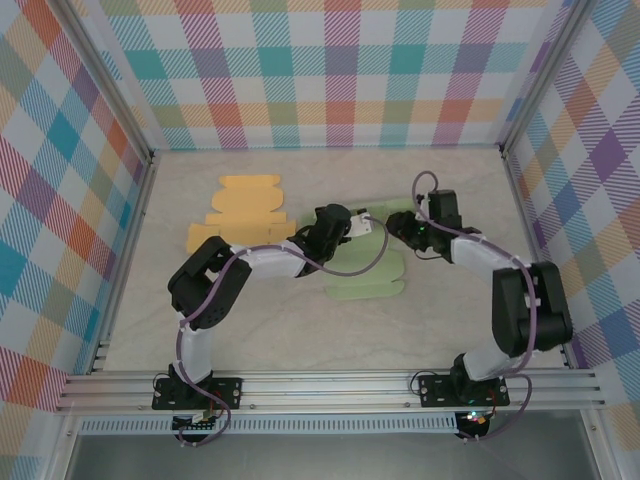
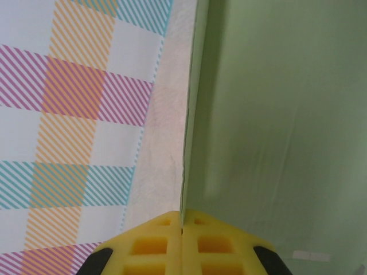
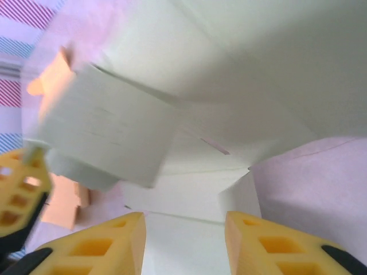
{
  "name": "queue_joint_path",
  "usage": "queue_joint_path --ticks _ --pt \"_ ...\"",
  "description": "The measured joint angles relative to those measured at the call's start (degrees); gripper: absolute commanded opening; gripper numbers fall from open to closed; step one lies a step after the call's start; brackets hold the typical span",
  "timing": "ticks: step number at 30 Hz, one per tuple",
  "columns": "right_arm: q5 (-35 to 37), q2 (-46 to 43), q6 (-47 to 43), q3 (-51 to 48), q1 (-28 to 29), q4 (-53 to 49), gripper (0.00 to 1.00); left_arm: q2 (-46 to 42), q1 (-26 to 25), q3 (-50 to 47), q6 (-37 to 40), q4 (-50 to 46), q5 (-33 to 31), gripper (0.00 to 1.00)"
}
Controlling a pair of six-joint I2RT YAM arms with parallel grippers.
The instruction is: Fold the paper box
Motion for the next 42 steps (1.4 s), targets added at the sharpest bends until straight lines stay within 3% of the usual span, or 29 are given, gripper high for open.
queue_joint_path --ticks 5,9,19,28,35,42 --pt "-0.5 -8.8 -1.9 -1.4 -6.7 -2.5 0.49 0.0 0.0 -1.2 3.5 7.3 0.0 0.00" --pt "-1.5 -10.4 -3.4 -1.5 -12.7 -5.1 0.49 1.0 0.0 -2.1 7.6 15.0 0.0 0.00" --pt "-9.1 5.2 -5.8 8.0 -23.8 -6.8 0.42 5.5 0.0 -3.0 16.4 21.5 0.3 0.00" --pt "-16.3 20.9 -7.7 18.2 -21.7 -4.7 0.43 7.6 -0.1 -2.9 18.1 22.8 0.3 0.00" --pt "-17.1 24.3 -9.7 19.9 -17.0 -5.0 0.42 9.9 -0.1 -2.6 20.0 26.9 0.3 0.00" --pt "-17.8 24.6 -10.1 19.6 -17.0 -4.7 0.40 11.0 -0.1 -2.5 21.1 29.8 0.3 0.00"
